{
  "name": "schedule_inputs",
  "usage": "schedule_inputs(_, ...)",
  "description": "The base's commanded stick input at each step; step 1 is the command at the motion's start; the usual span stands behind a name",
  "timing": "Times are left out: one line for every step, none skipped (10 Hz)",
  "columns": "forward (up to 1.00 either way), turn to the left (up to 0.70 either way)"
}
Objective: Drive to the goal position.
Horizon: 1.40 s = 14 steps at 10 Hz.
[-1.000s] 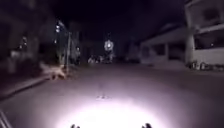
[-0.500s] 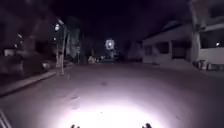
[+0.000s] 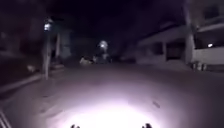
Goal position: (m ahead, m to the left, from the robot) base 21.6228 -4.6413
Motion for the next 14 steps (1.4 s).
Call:
schedule_inputs(0.85,0.00)
schedule_inputs(0.85,0.00)
schedule_inputs(0.85,0.00)
schedule_inputs(0.85,0.00)
schedule_inputs(0.85,0.00)
schedule_inputs(0.85,0.00)
schedule_inputs(0.85,0.00)
schedule_inputs(0.85,0.00)
schedule_inputs(0.85,0.00)
schedule_inputs(0.85,0.00)
schedule_inputs(0.85,0.00)
schedule_inputs(0.85,0.00)
schedule_inputs(0.85,0.00)
schedule_inputs(0.85,0.00)
